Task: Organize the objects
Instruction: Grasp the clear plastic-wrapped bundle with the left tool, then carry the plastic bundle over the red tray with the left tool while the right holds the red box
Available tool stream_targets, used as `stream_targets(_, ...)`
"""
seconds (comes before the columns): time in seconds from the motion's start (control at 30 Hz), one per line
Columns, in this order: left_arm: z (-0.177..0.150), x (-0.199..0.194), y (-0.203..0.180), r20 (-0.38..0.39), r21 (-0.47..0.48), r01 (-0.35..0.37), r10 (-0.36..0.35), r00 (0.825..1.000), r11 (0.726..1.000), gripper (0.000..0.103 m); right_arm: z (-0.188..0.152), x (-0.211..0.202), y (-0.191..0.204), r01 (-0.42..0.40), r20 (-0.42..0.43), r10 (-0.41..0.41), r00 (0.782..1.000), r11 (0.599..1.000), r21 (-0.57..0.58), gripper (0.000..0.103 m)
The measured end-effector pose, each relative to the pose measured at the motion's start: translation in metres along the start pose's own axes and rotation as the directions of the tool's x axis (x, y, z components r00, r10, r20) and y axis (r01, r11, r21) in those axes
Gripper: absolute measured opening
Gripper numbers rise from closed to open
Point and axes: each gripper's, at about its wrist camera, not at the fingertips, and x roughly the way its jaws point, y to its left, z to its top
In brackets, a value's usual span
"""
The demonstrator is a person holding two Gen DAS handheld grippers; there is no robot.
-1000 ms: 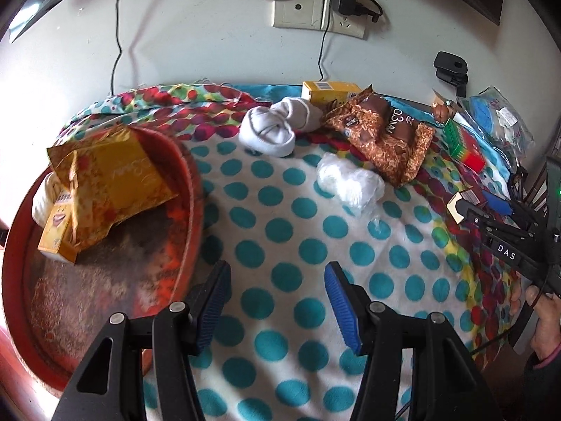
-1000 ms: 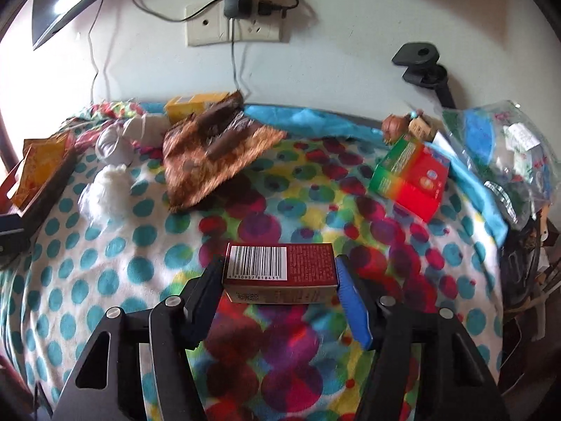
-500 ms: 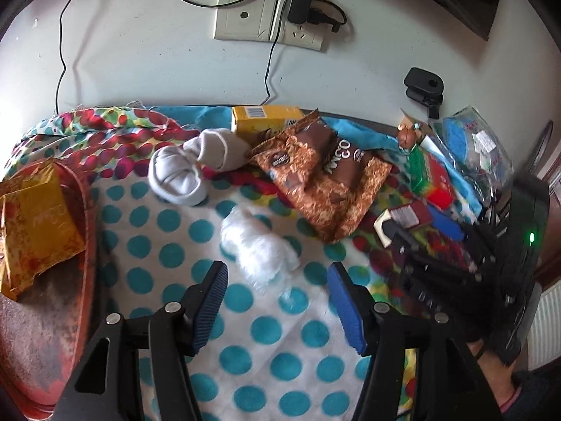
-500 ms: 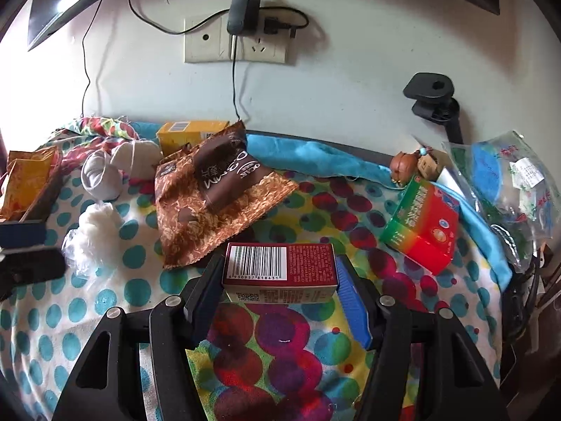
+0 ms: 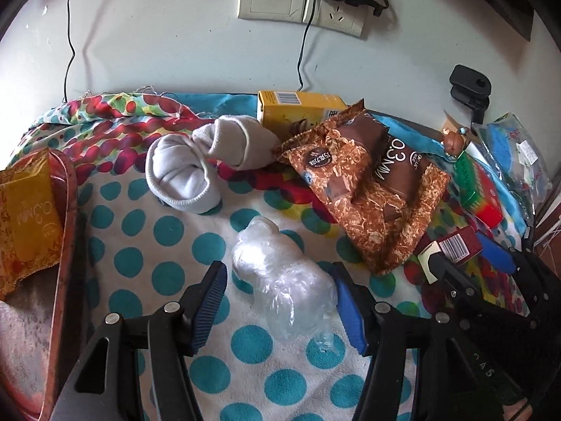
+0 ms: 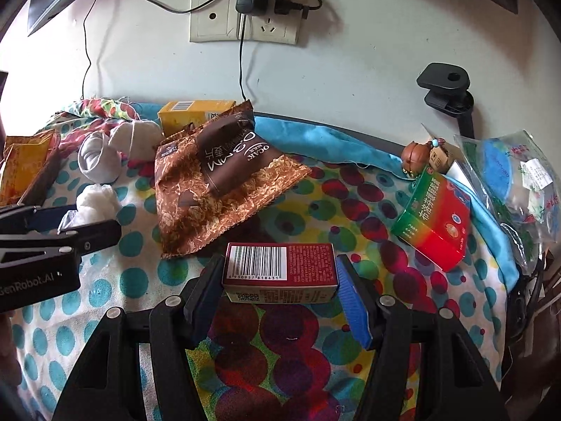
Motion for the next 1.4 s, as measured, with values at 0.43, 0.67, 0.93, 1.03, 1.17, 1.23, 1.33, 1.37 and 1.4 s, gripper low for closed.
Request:
stream_targets(0.43,-0.010,0.006,0.000,0.035,0.103,-0.021,0.018,0.999,0.994,0.029,0.002,0.005,0.000,0.048,-0.033,-0.048,0.998,0.999,0.005,0.060)
stream_targets(0.67,-0.010,0.005,0.003,0.038,0.088,-0.037,0.034,0.999,0.995,0.028,0.002,0.006,-0.001,0.033,-0.032,-0.033,0.999,0.999,0.001,0.060)
stream_targets(0.93,-0.011,0.003,0.004,0.044,0.083,-0.036,0.032,0.999,0.996,0.028,0.002,0.001,0.002,-0.011,-0.011,0.011,1.000,1.000,-0.012,0.060)
stream_targets(1.03,-0.011,0.002,0.003,0.050,0.084,-0.076,0.072,0.996,0.994,0.028,0.002,-0.005,-0.001,0.002,0.020,-0.002,1.000,1.000,0.008,0.060)
stream_targets(1.17,-0.012,0.004,0.001,0.045,0.096,-0.096,0.092,0.995,0.991,0.028,0.002,-0.004,-0.004,0.019,0.010,-0.019,1.000,1.000,0.024,0.060)
stream_targets(1.23,-0.012,0.003,0.002,0.045,0.094,-0.097,0.093,0.995,0.991,0.030,0.002,-0.003,-0.004,0.022,0.006,-0.023,1.000,0.999,0.025,0.060)
stream_targets(1.33,-0.013,0.002,0.004,0.047,0.083,-0.102,0.098,0.994,0.991,0.031,0.002,-0.002,-0.003,0.033,0.001,-0.033,0.999,0.999,0.022,0.060)
stream_targets(1.37,-0.013,0.002,0.005,0.048,0.079,-0.102,0.098,0.994,0.992,0.031,0.002,-0.002,-0.003,0.039,0.000,-0.039,0.999,0.999,0.021,0.060)
stream_targets(1.4,-0.012,0.002,0.005,0.048,0.076,-0.110,0.107,0.993,0.991,0.031,0.002,-0.002,-0.002,0.039,-0.002,-0.039,0.999,0.999,0.019,0.060)
